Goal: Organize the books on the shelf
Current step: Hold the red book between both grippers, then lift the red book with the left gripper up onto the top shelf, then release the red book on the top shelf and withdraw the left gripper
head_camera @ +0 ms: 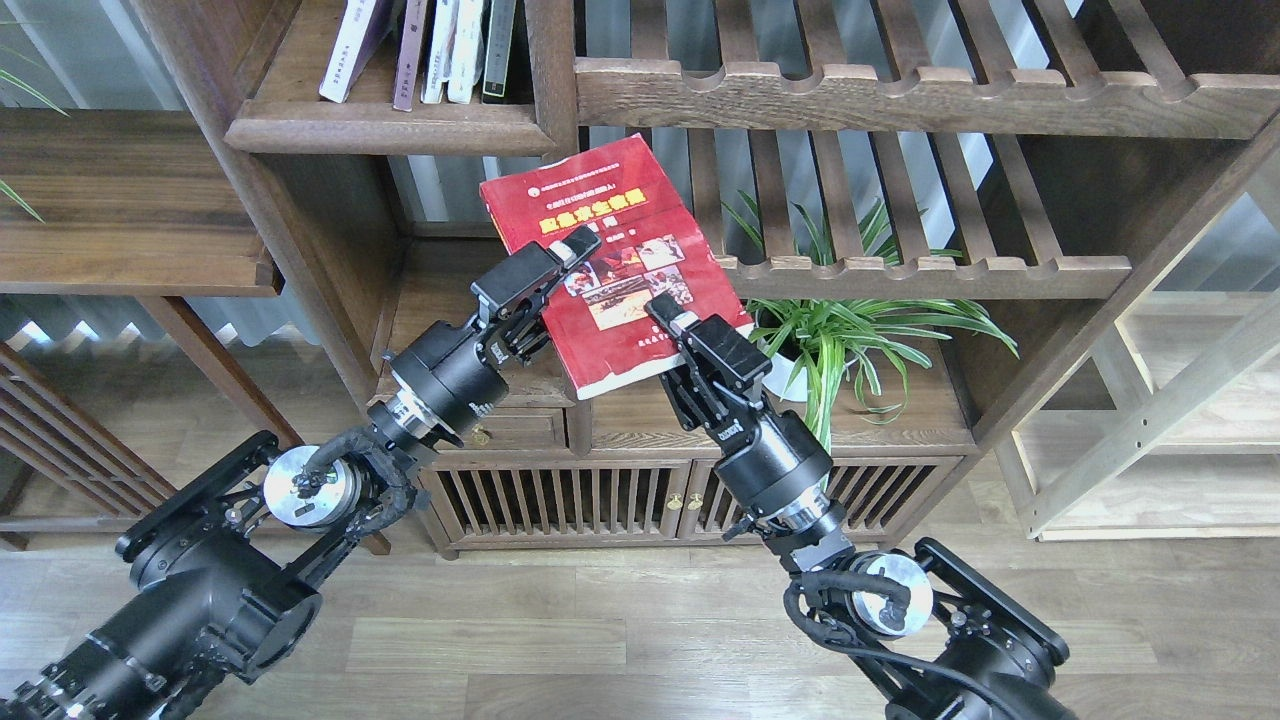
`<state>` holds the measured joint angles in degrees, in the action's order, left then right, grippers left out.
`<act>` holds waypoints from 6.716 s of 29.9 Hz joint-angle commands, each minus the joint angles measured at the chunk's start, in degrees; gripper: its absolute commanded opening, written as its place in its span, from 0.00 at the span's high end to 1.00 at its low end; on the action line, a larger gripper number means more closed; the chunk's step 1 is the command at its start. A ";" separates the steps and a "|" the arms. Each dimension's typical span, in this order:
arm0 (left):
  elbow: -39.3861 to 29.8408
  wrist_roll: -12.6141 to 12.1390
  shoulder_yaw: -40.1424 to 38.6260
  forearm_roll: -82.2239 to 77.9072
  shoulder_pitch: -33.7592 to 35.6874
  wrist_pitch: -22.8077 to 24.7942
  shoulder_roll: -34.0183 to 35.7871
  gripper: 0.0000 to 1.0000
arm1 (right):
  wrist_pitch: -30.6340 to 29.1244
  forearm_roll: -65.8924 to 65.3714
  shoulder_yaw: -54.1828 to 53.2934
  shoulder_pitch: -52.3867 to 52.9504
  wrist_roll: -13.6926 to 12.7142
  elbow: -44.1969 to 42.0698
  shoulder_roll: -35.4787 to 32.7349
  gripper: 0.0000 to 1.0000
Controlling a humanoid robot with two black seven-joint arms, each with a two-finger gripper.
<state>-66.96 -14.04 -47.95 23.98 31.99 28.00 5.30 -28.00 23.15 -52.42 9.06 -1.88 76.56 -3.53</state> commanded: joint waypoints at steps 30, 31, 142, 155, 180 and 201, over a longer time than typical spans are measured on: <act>1.31 -1.61 -0.22 0.19 -0.44 0.00 -0.11 0.97 | 0.00 -0.12 -3.22 0.16 0.21 -0.18 2.30 0.46; 1.31 -1.61 -0.30 0.19 -0.44 0.00 -0.11 0.97 | 0.00 -0.12 -3.65 0.16 0.21 -0.18 2.30 0.45; -15.14 2.07 -26.16 -68.36 17.75 -32.31 19.58 1.00 | 0.00 -0.12 -12.54 -5.02 0.03 -7.39 -13.17 0.22; 3.40 10.78 -14.38 -67.57 29.97 -31.78 17.03 1.00 | 0.00 -0.12 -10.87 -6.52 0.03 -7.39 -12.12 0.20; 23.89 17.90 -2.68 -61.86 39.55 -29.58 13.16 1.00 | 0.00 -0.21 -10.69 -7.39 -0.05 -7.21 -11.76 0.20; 28.56 19.31 4.26 -61.77 40.96 -29.14 10.78 1.00 | 0.00 -0.30 -10.51 -8.80 -0.05 -6.95 -12.90 0.21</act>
<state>-38.42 5.09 -44.71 -37.79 73.04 -1.14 15.87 -28.00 22.88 -62.95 0.32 -1.93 69.61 -16.44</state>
